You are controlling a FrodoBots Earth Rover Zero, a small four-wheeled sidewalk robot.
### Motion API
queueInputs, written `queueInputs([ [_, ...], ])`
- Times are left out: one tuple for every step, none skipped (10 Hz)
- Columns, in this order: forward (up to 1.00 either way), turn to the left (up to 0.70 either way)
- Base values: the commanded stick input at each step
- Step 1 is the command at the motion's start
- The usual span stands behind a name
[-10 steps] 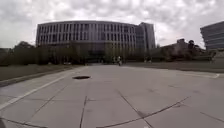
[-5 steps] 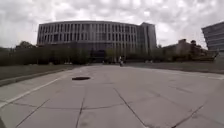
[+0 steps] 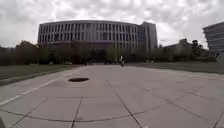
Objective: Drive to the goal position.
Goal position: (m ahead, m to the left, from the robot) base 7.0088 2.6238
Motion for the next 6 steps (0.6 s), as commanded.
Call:
queueInputs([
  [0.7,0.0],
  [0.7,0.0],
  [0.7,0.0],
  [0.7,0.0],
  [0.7,0.0],
  [0.7,0.0],
])
